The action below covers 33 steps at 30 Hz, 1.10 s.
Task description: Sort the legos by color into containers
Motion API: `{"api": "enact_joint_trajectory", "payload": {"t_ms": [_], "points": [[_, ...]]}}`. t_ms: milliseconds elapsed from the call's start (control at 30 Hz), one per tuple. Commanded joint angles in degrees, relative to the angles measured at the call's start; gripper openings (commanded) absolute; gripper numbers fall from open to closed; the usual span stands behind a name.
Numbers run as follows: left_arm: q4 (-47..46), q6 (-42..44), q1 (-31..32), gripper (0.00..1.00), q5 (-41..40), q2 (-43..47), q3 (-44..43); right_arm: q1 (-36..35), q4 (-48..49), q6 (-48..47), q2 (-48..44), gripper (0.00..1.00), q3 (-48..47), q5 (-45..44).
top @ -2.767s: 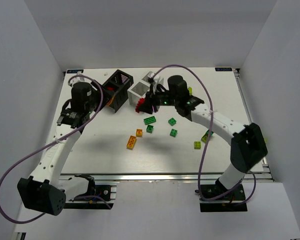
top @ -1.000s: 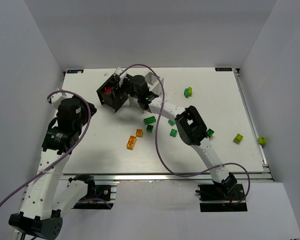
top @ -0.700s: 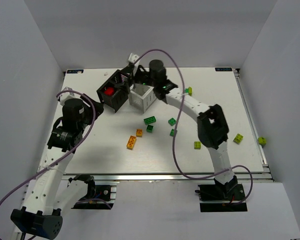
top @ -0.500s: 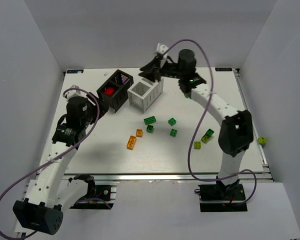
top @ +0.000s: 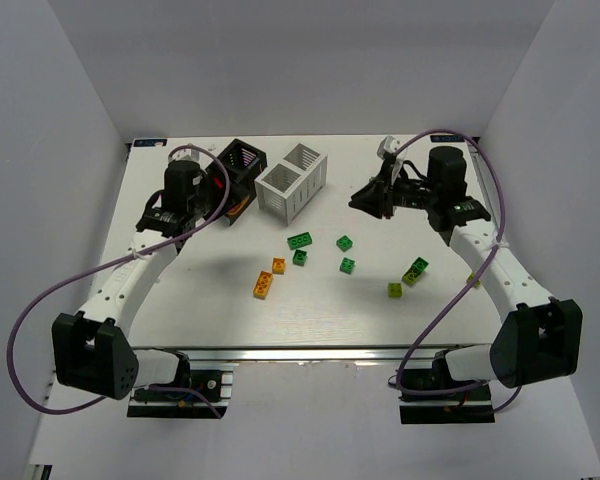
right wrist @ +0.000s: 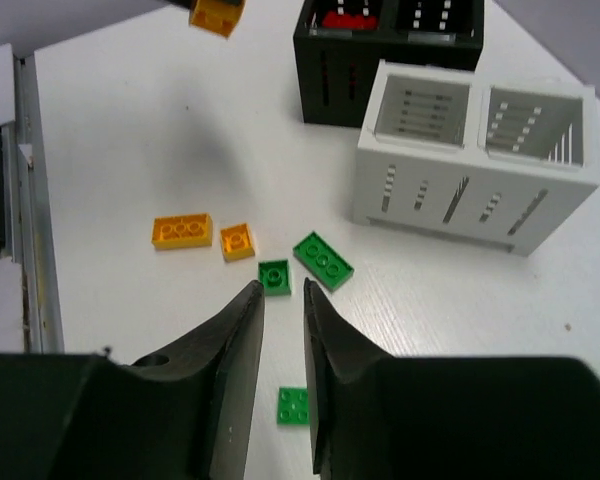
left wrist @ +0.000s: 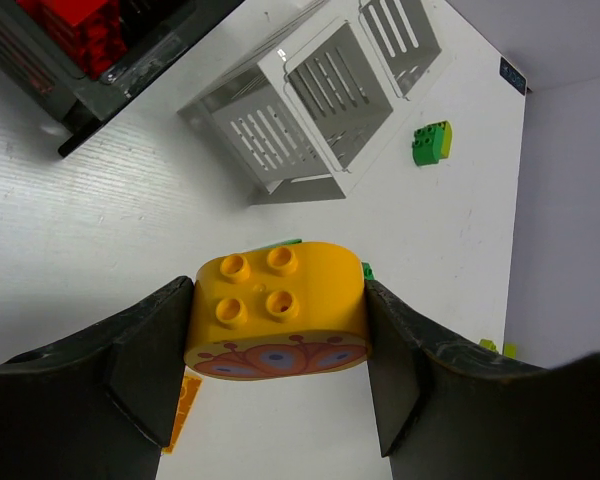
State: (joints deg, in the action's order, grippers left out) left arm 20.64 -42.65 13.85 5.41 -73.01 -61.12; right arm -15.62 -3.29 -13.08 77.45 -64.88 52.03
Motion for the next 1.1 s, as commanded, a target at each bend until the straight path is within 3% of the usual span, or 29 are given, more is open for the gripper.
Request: {"api": "enact_joint_trajectory", "payload": {"t_ms": [0,167,667,933,1067], "points": [[-1.75,2.31,0.74,0.00,1.09,-2.04,-5.49,1.90,-0.67,-0.45,-2.56,0.31,3.00,0.18],[-1.57,3.54,0.92,0.00,1.53,-5.82,-9.01,2.78,-0.32,-0.02,-3.62,0.36,3.97,-0.35],[-0.69,6.97,0.92,0.05,2.24,-19.53,-23.24,4.45,1.18,0.78,-8.01,0.38,8.80,-1.32],[-0.07,11.09,0.92,0.06,-3.73,-27.43,-32.65,5.60,2.06,0.78,-9.07,0.38,10.56,-1.23],[-2.45,13.65,0.75,0.12,-6.62,-30.60,-34.76,5.95,2.15,0.69,-9.51,0.38,11.36,-1.14]]}}
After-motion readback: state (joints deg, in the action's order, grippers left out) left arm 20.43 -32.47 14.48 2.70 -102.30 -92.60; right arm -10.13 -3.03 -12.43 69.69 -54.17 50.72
